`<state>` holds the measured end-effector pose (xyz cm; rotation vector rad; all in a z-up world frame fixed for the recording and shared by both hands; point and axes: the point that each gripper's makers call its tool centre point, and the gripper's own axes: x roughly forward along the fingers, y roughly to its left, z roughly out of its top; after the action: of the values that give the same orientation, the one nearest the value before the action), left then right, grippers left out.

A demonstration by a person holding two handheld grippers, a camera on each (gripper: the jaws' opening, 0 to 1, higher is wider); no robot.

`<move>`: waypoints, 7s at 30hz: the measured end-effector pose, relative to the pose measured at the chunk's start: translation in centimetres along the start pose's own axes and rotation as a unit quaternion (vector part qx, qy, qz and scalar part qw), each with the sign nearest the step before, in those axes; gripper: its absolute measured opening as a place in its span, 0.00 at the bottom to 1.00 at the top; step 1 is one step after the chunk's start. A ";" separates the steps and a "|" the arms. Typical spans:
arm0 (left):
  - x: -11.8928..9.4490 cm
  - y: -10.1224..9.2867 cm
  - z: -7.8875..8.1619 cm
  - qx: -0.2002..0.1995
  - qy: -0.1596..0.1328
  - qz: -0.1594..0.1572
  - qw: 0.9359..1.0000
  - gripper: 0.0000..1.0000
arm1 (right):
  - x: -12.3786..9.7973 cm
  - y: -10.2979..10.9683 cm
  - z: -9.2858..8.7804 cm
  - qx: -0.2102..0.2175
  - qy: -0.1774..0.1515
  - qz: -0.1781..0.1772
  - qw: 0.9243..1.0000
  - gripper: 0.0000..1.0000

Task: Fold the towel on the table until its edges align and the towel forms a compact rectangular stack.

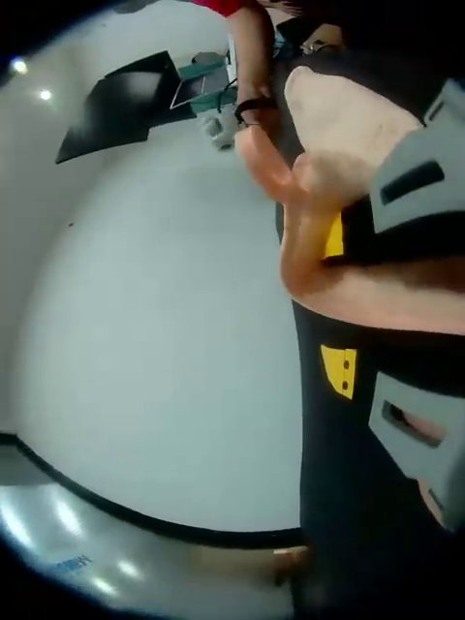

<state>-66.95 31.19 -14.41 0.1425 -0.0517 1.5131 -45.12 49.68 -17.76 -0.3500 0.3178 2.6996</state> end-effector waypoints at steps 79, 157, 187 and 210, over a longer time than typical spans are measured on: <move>5.3 -2.6 -5.1 -0.056 0.151 -0.217 0.963 0.29 | -27.2 -19.9 4.4 -0.007 -0.182 -0.348 0.920 0.00; 15.2 12.3 6.0 0.135 0.178 0.086 0.971 0.03 | -20.0 -29.2 9.6 -0.103 -0.090 -0.392 0.910 0.00; 12.7 14.0 1.1 0.076 0.191 0.048 0.977 0.53 | -16.4 -32.4 3.0 -0.087 0.015 -0.384 0.919 0.22; -1.5 6.4 1.5 0.067 0.201 0.001 0.977 0.42 | -22.8 -19.8 0.3 -0.165 0.018 -0.316 0.934 0.25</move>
<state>-73.36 29.86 -12.72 -0.0581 0.3744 1.5231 -16.72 59.31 -14.26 -0.4988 -0.2178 2.0964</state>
